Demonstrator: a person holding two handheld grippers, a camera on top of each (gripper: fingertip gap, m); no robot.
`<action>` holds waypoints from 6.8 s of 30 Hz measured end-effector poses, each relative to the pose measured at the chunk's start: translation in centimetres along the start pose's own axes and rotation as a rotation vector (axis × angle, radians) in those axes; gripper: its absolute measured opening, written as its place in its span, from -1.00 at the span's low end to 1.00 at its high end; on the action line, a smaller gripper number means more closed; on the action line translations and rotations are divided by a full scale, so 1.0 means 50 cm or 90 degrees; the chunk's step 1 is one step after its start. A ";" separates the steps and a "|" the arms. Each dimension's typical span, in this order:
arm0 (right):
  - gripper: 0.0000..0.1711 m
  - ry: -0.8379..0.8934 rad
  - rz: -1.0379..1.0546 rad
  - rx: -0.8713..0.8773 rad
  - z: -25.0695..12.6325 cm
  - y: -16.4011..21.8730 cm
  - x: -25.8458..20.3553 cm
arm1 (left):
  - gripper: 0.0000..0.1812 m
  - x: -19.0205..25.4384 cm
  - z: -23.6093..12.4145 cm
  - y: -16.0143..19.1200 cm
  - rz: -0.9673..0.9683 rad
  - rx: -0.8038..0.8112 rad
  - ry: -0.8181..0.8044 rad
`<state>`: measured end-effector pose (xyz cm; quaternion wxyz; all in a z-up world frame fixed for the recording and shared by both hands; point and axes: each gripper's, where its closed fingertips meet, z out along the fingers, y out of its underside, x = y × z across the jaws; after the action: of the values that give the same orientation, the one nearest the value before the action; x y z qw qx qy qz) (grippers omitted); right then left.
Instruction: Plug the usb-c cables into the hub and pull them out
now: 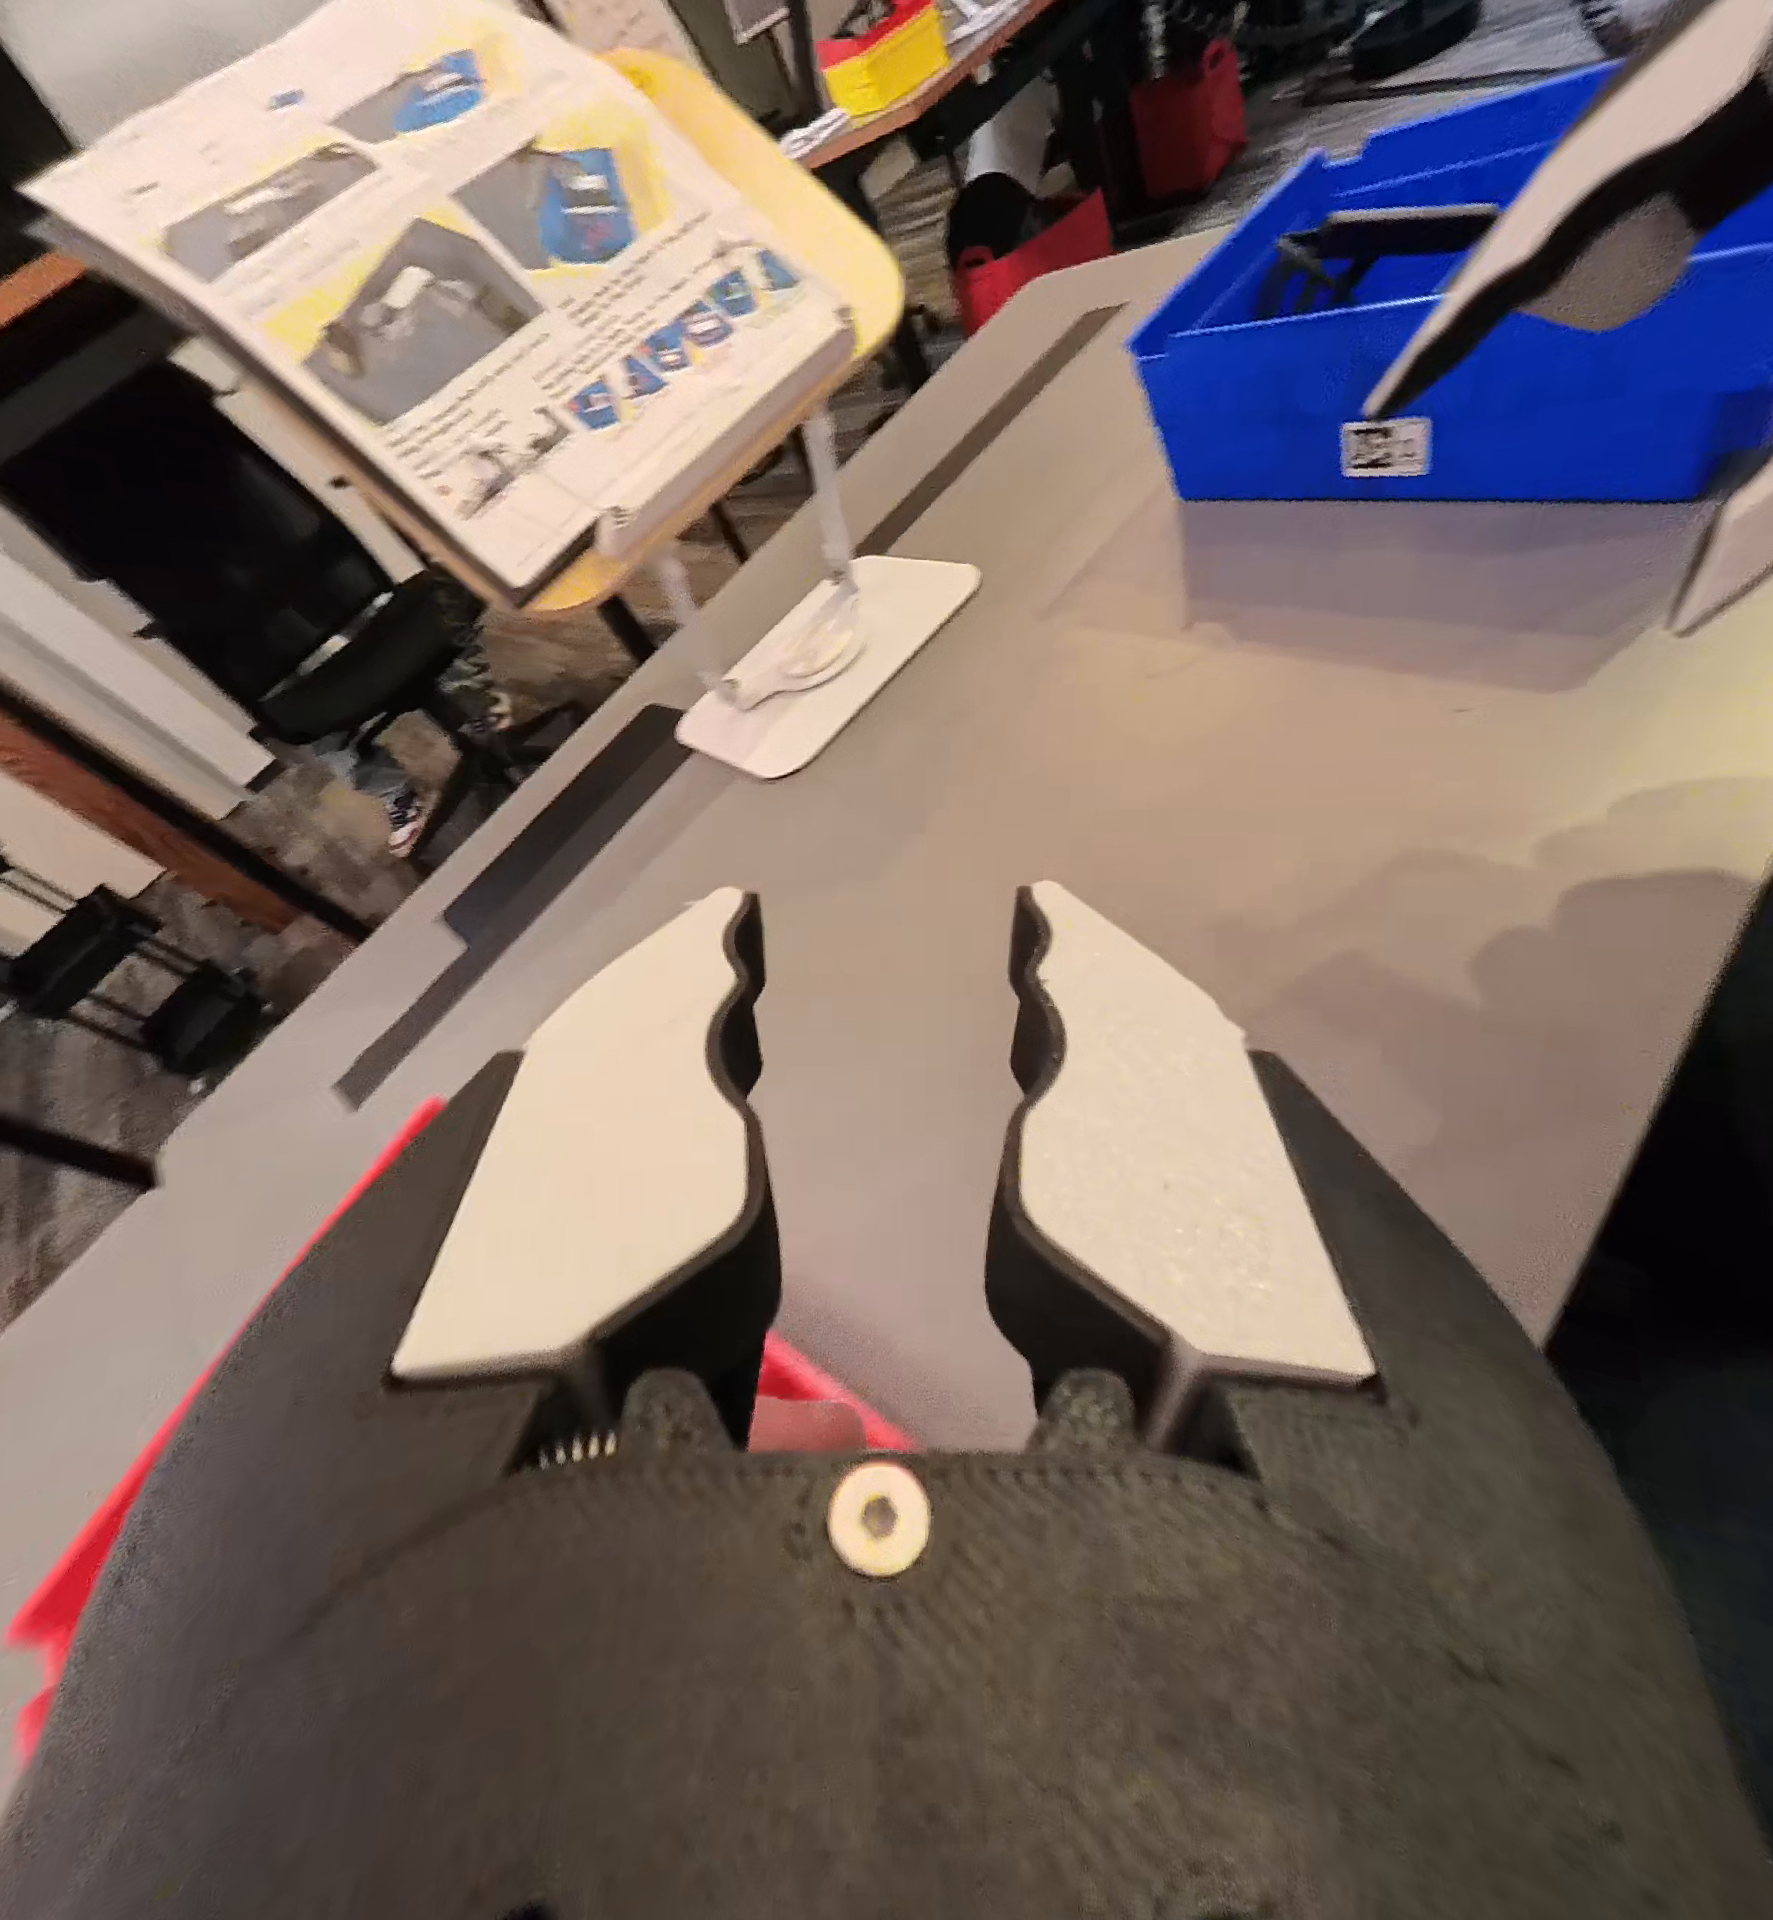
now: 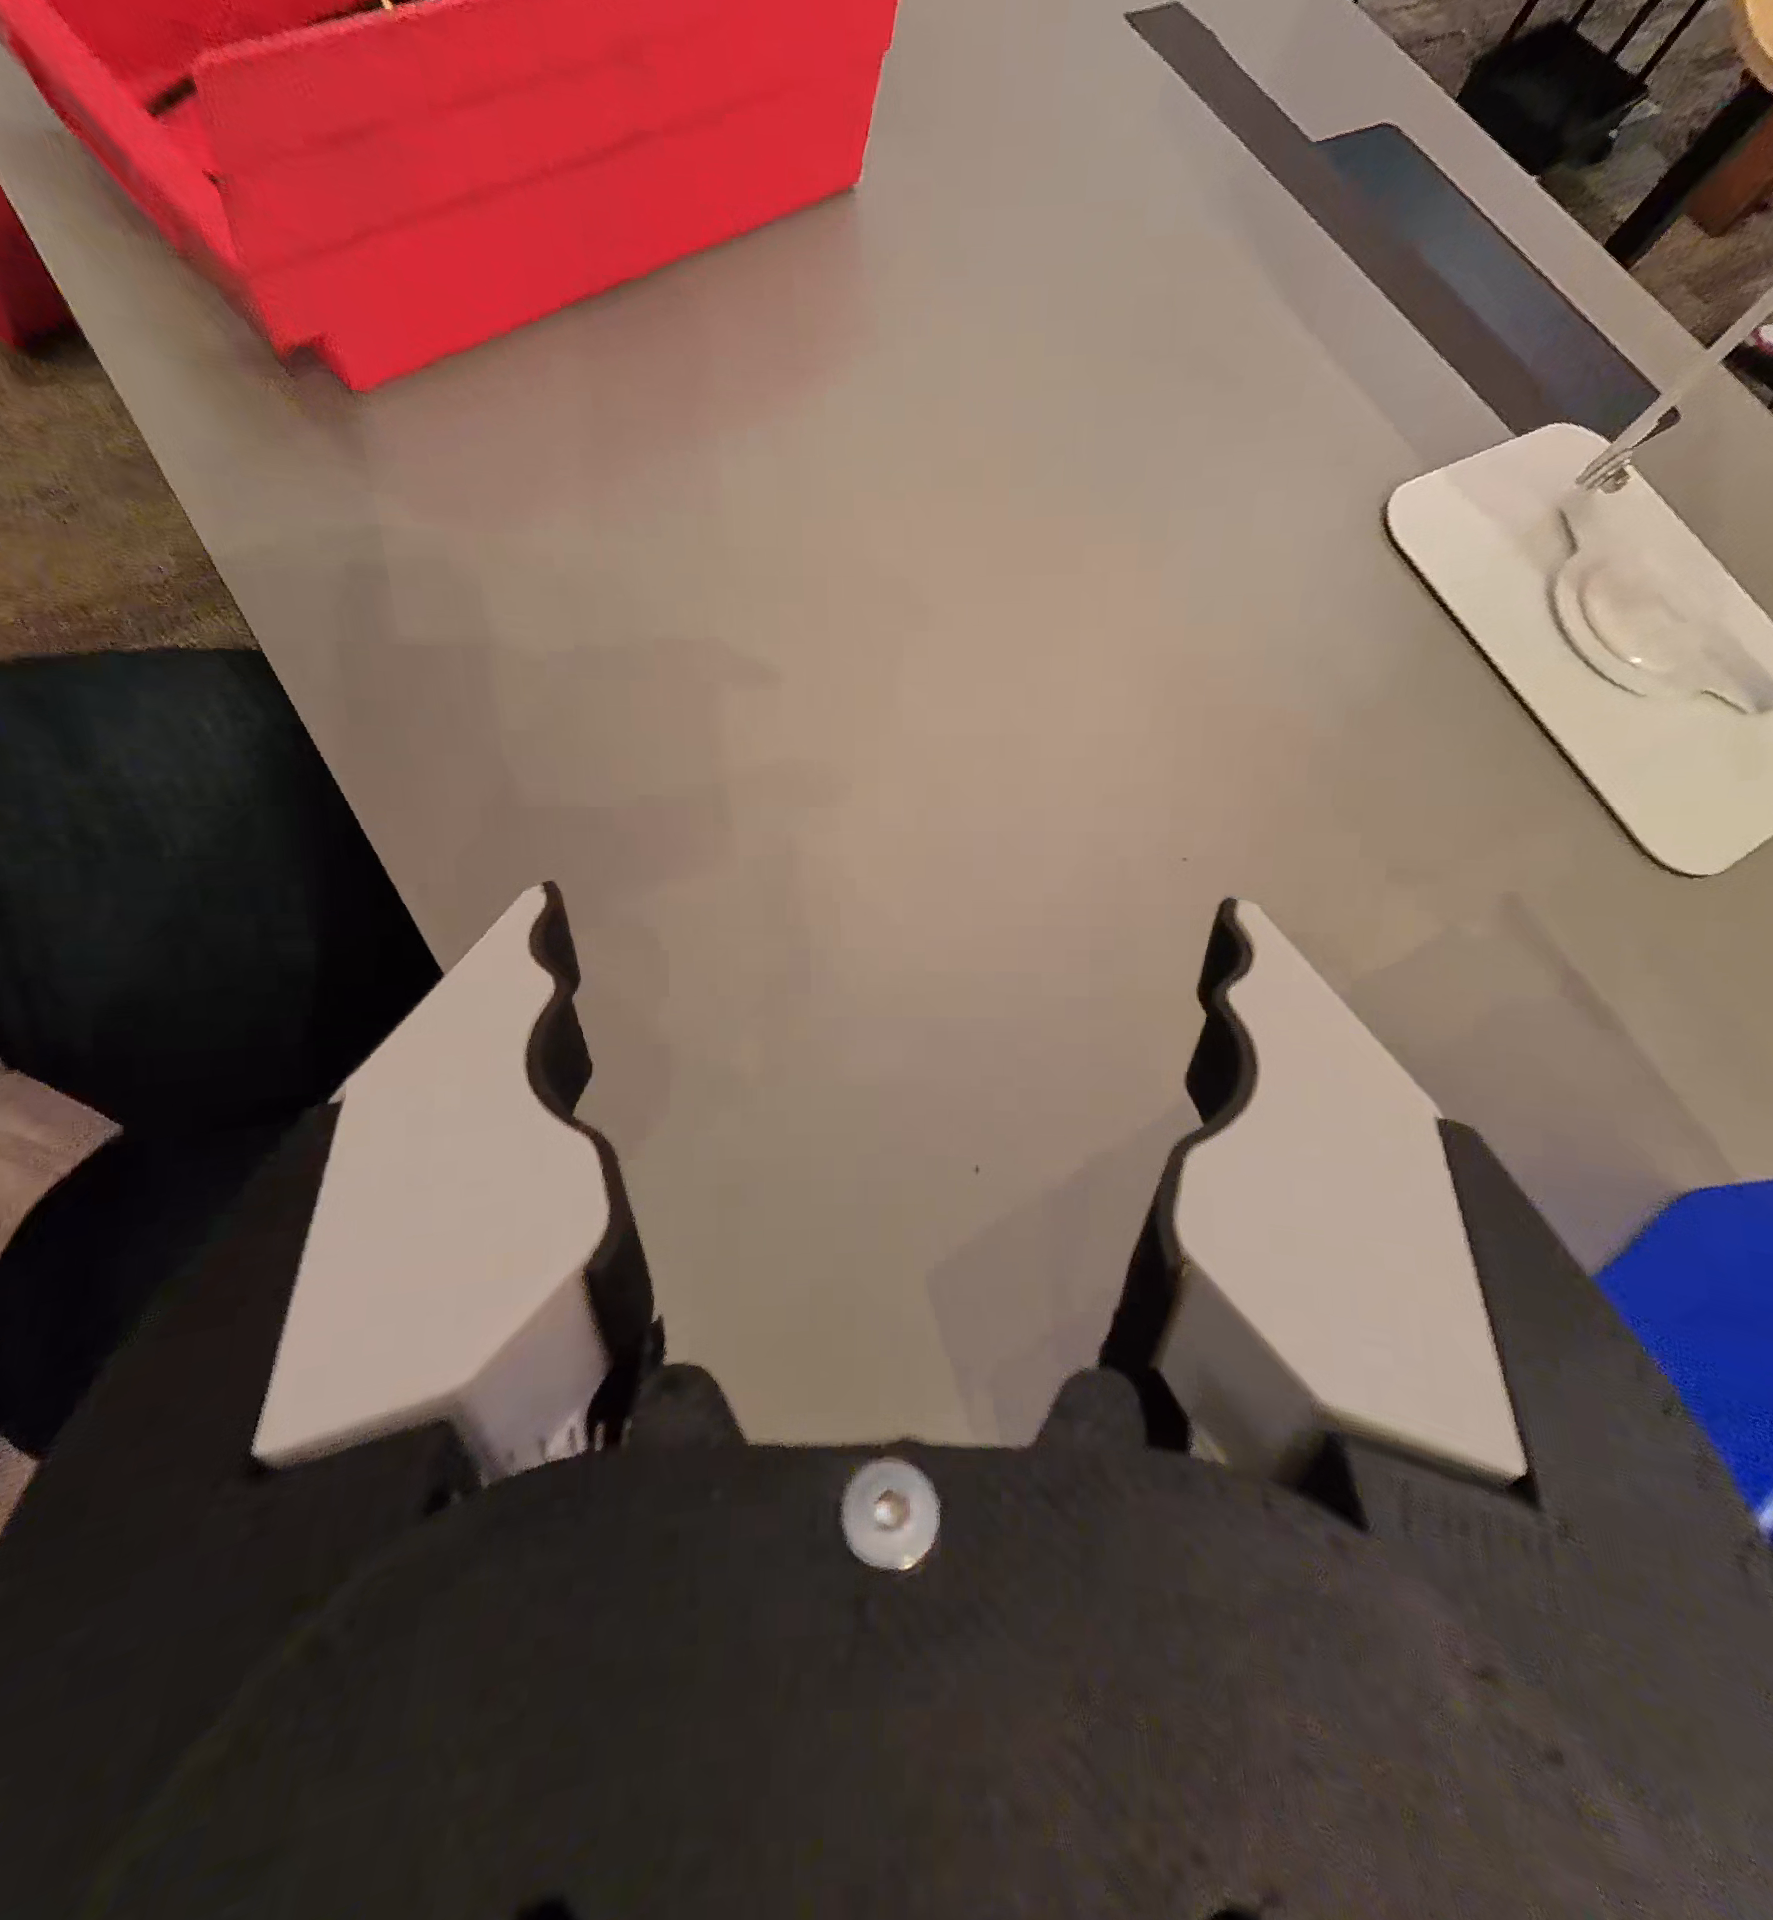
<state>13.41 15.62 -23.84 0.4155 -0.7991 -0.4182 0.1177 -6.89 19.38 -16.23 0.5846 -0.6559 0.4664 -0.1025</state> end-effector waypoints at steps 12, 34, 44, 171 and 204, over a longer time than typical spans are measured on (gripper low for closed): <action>0.31 -0.036 0.029 -0.021 0.068 0.038 -0.017 | -0.66 -0.253 -0.130 0.140 0.024 -0.150 -0.198; 0.22 -0.084 0.083 -0.055 0.092 0.105 -0.021 | -0.78 -0.279 0.111 0.490 0.298 -0.557 0.255; 0.20 -0.104 0.106 -0.051 0.103 0.112 -0.024 | -0.85 -0.259 0.138 0.536 0.306 -0.579 0.320; 0.19 -0.151 0.100 0.051 0.053 0.109 -0.063 | -0.96 -0.080 -0.088 0.501 -0.136 -0.665 0.132; -0.20 -0.282 -0.171 0.093 0.108 -0.065 -0.257 | -0.97 -0.132 -0.146 0.224 -0.123 -0.347 -0.072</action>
<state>0.67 9.81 -26.80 0.3826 -0.6590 -0.5916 0.2634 -20.93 20.63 -21.01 0.3995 -0.8350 0.3783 0.0082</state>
